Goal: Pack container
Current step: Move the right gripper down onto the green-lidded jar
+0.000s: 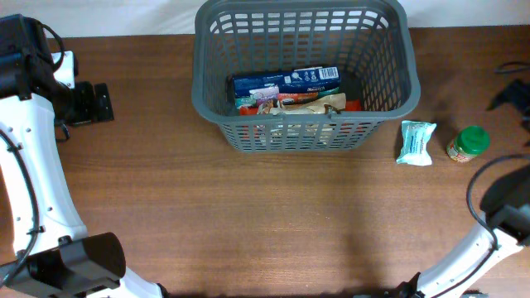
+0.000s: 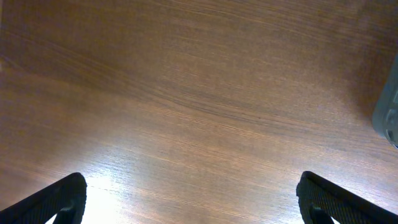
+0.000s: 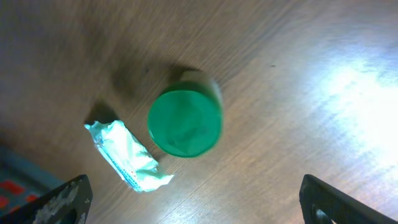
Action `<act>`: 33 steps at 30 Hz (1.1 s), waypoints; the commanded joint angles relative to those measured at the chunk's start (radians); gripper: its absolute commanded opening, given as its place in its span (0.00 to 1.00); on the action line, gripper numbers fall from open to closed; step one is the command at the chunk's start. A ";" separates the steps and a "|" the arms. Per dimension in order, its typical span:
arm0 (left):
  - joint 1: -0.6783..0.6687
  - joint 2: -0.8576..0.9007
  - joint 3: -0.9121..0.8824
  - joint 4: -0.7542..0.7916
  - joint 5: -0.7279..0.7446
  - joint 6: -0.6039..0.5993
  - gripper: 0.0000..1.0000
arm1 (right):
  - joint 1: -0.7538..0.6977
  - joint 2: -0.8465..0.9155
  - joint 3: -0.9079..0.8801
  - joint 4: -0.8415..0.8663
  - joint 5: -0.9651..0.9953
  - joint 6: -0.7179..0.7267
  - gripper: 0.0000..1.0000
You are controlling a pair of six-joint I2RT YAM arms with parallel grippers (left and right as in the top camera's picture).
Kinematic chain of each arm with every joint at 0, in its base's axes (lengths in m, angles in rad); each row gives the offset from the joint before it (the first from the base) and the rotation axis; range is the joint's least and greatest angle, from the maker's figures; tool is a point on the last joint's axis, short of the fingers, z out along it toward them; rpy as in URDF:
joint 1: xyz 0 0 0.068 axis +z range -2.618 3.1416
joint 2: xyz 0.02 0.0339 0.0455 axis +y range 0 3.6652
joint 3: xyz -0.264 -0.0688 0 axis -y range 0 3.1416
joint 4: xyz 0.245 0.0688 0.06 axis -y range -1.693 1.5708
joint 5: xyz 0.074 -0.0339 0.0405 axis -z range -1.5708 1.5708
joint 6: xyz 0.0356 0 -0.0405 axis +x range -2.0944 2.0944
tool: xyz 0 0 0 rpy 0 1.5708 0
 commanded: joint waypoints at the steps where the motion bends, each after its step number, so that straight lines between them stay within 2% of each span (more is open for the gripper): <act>1: 0.003 -0.009 -0.005 -0.001 0.014 -0.013 0.99 | 0.066 0.050 -0.003 0.013 0.084 0.011 1.00; 13: 0.003 -0.009 -0.005 -0.001 0.014 -0.013 0.99 | 0.076 0.153 -0.010 0.050 0.101 -0.012 0.99; 29: 0.003 -0.009 -0.005 -0.001 0.014 -0.013 0.99 | 0.077 0.160 -0.275 0.242 0.037 -0.038 1.00; 33: 0.003 -0.009 -0.005 -0.001 0.014 -0.013 0.99 | 0.076 0.160 -0.297 0.265 0.037 -0.048 0.96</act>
